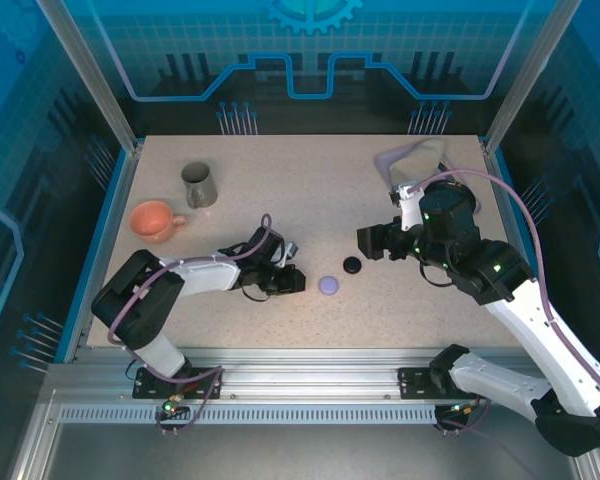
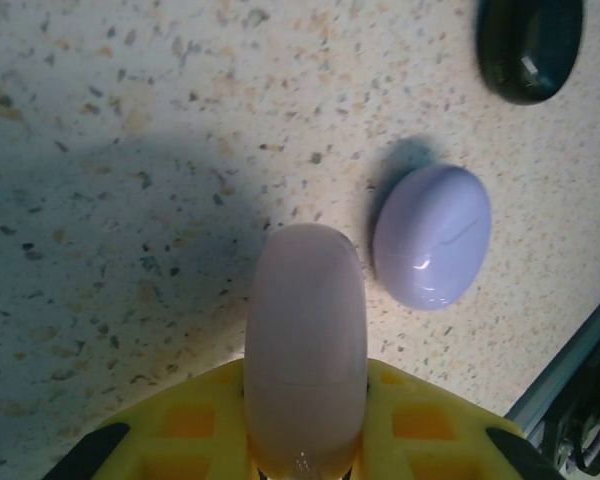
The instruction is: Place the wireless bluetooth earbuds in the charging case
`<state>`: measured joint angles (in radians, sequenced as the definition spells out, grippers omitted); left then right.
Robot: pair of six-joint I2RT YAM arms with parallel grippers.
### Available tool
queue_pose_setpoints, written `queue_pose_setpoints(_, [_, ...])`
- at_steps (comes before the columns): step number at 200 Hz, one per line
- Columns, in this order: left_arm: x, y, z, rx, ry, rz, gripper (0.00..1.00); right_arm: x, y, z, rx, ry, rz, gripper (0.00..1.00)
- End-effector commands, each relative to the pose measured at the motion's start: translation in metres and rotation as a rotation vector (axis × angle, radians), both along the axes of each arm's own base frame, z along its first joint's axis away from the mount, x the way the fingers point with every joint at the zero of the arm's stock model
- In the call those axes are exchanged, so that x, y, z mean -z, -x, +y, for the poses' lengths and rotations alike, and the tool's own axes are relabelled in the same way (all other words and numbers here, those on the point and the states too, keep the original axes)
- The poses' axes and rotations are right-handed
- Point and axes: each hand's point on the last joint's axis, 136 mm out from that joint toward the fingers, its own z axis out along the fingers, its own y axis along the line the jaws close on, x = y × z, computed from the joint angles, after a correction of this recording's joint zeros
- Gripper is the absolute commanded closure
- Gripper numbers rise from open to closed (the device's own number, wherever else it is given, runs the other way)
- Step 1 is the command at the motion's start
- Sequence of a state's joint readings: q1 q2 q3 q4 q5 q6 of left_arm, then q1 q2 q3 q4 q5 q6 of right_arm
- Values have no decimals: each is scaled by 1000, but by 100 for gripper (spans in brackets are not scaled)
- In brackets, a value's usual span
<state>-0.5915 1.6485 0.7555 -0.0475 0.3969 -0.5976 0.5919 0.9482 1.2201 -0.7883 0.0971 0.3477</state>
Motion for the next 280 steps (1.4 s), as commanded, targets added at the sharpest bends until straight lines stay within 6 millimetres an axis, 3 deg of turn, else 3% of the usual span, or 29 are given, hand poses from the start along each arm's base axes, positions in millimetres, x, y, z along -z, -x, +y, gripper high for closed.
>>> queue_pose_setpoints(1, [2,-2,0,-12,-19,41,98,8,1,-6,22,1,34,10])
queue_pose_setpoints(19, [5,-2,2,-19,-33,52,85,11,1,-9,28,11,47,10])
queue_pose_setpoints(36, [6,-2,4,-28,-49,53,80,14,0,-13,36,23,61,7])
queue_pose_setpoints(66, [6,-4,14,-58,-88,33,54,15,-5,-23,51,44,69,4])
queue_pose_setpoints(83, [1,-5,16,-65,-93,17,44,15,-9,-31,71,59,73,3])
queue_pose_setpoints(104, [-12,-8,18,-68,-78,-18,35,15,-17,-44,106,81,67,0])
queue_pose_setpoints(135, [-49,-21,35,-97,-85,-149,19,26,-31,-75,225,120,44,0])
queue_pose_setpoints(173, [-104,-56,86,-217,-175,-398,7,42,-54,-117,386,152,-36,0])
queue_pose_setpoints(210, [-146,-94,155,-410,-329,-628,3,89,-77,-150,483,182,-25,0])
queue_pose_setpoints(235, [-155,-107,198,-523,-450,-772,1,132,-91,-161,492,200,-37,0])
queue_pose_setpoints(280, [-136,-106,247,-586,-621,-852,1,168,-114,-170,499,233,-186,0])
